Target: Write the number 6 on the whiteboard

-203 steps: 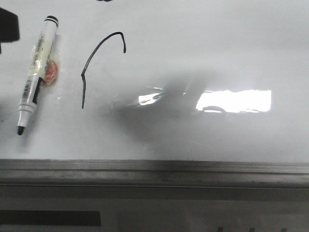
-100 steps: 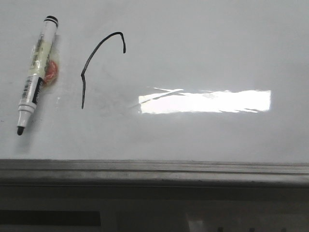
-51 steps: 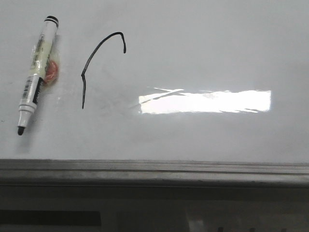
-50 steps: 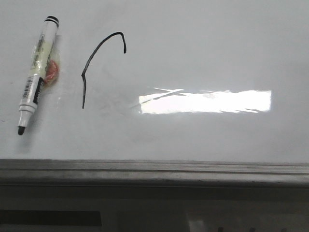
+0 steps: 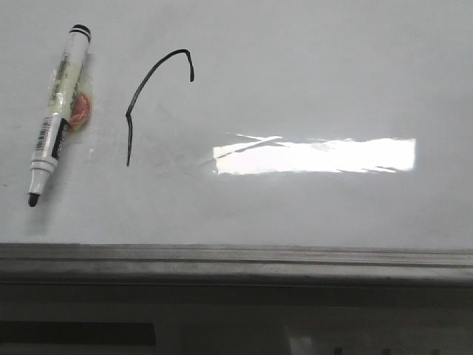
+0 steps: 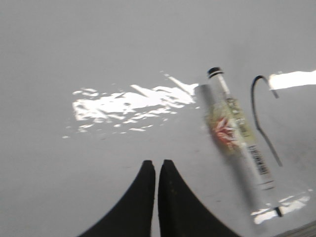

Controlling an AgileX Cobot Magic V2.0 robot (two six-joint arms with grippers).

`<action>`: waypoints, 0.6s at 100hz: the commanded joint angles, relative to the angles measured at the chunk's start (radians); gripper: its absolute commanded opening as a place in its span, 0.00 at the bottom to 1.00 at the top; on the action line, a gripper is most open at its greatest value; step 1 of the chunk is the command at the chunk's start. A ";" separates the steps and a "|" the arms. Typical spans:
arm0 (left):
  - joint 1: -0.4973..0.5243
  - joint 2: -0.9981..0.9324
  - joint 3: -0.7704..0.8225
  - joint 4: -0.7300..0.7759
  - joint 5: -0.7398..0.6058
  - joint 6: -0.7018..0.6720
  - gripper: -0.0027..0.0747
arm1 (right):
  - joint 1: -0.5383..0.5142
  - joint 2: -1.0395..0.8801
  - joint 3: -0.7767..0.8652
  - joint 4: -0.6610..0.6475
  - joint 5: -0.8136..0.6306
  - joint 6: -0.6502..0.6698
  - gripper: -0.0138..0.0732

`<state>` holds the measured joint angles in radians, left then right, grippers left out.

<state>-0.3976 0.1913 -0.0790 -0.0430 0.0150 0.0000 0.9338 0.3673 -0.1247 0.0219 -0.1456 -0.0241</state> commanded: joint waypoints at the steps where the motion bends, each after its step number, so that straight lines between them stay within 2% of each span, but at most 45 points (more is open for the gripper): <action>1: 0.091 -0.032 -0.028 0.011 0.022 0.000 0.01 | -0.008 0.006 -0.023 -0.010 -0.085 -0.009 0.08; 14: 0.231 -0.105 -0.020 0.011 0.135 0.000 0.01 | -0.008 0.006 -0.023 -0.010 -0.083 -0.009 0.08; 28: 0.326 -0.188 0.016 0.011 0.191 0.000 0.01 | -0.008 0.006 -0.023 -0.010 -0.083 -0.009 0.08; 43: 0.370 -0.226 0.101 0.011 0.188 -0.037 0.01 | -0.008 0.006 -0.023 -0.010 -0.083 -0.009 0.08; 51: 0.375 -0.226 0.101 0.011 0.247 -0.037 0.01 | -0.008 0.006 -0.023 -0.010 -0.083 -0.009 0.08; 60: 0.375 -0.226 0.103 0.011 0.253 -0.037 0.01 | -0.008 0.006 -0.023 -0.010 -0.083 -0.009 0.08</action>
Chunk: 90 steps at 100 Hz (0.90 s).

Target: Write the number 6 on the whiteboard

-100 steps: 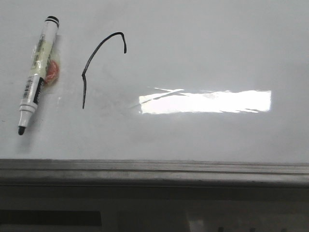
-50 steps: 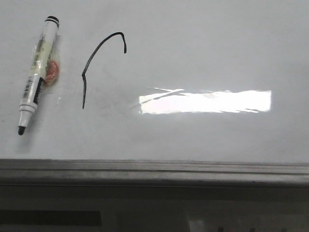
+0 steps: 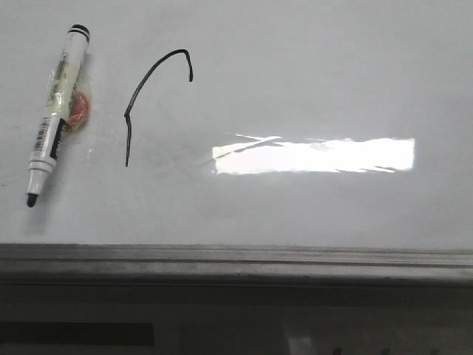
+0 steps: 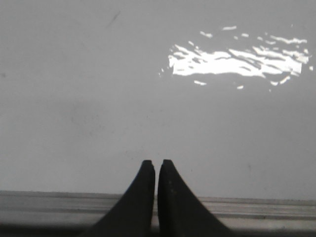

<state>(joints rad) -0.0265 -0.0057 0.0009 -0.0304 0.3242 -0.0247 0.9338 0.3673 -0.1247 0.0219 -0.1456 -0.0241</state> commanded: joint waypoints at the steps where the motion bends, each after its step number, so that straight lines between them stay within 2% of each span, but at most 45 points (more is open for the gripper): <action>1: 0.004 -0.029 0.023 0.001 -0.056 -0.013 0.01 | -0.008 0.006 -0.023 -0.010 -0.083 -0.009 0.08; 80: 0.004 -0.029 0.023 0.001 -0.056 -0.011 0.01 | -0.008 0.006 -0.023 -0.010 -0.070 -0.009 0.08; 90: 0.004 -0.029 0.023 0.001 -0.056 -0.011 0.01 | -0.038 0.006 -0.021 -0.015 -0.073 -0.009 0.08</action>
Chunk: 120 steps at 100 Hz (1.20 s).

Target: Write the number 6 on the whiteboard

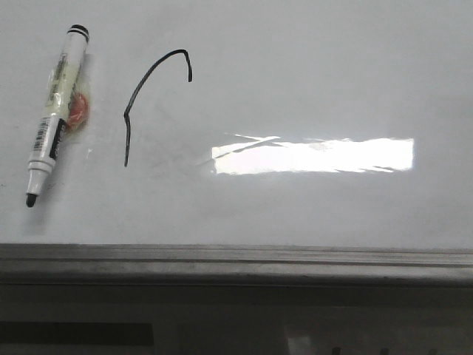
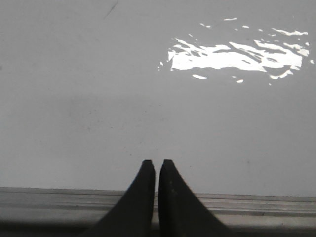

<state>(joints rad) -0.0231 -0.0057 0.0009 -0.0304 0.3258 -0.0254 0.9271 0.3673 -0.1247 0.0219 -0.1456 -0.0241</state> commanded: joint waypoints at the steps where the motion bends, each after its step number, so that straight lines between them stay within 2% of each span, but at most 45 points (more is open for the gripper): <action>1: 0.001 -0.029 0.023 0.001 -0.058 -0.010 0.01 | -0.037 0.006 -0.019 -0.016 -0.073 -0.009 0.08; 13: 0.001 -0.029 0.023 0.001 -0.058 -0.010 0.01 | -0.172 0.014 -0.005 -0.022 -0.092 -0.009 0.08; 39: 0.001 -0.029 0.023 0.001 -0.058 -0.010 0.01 | -0.583 -0.003 0.107 -0.061 -0.234 0.003 0.08; 56: 0.001 -0.029 0.023 0.001 -0.058 -0.010 0.01 | -0.751 -0.083 0.150 -0.081 -0.218 0.008 0.08; 87: 0.001 -0.029 0.023 0.001 -0.058 -0.010 0.01 | -0.930 -0.298 0.149 -0.089 0.190 0.043 0.08; 100: 0.001 -0.029 0.023 0.001 -0.058 -0.010 0.01 | -0.983 -0.398 0.149 -0.089 0.305 0.043 0.08; 120: 0.001 -0.029 0.023 0.001 -0.058 -0.010 0.01 | -1.009 -0.393 0.149 -0.077 0.419 0.043 0.08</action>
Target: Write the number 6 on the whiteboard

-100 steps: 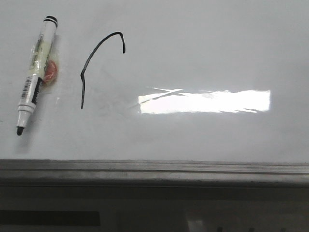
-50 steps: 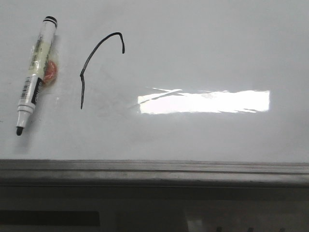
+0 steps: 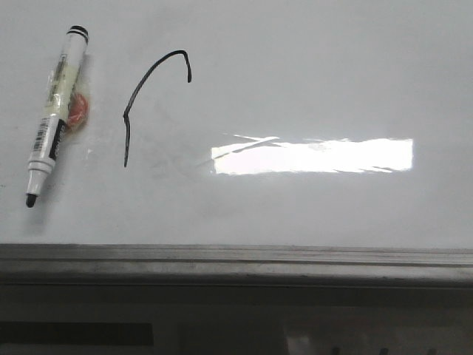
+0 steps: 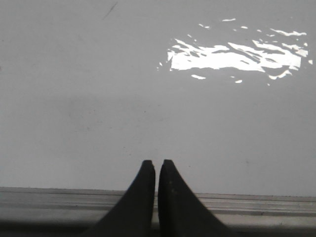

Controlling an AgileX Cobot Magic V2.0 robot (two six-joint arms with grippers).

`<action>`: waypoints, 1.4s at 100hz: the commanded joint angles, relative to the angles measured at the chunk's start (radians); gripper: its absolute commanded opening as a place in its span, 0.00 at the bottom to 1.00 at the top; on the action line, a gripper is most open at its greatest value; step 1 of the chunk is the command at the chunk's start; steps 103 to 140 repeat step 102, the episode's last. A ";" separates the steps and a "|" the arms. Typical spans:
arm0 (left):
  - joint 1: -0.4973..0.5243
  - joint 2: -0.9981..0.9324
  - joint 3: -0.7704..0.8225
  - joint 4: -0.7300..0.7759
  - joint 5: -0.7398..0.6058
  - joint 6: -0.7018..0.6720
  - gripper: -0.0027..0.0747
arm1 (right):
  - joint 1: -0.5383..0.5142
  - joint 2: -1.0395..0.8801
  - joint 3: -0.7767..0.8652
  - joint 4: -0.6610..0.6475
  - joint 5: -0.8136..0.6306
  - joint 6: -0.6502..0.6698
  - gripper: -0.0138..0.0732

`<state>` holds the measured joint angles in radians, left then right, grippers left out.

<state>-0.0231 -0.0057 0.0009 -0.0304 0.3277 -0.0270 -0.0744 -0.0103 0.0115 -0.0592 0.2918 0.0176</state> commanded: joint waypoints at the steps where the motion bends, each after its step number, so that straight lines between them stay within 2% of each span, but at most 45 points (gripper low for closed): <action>1: 0.001 -0.029 0.023 0.001 -0.060 -0.009 0.01 | -0.007 -0.016 0.013 0.005 -0.012 0.002 0.08; 140: 0.001 -0.029 0.023 0.001 -0.060 -0.009 0.01 | -0.007 -0.016 0.013 0.006 0.017 0.002 0.08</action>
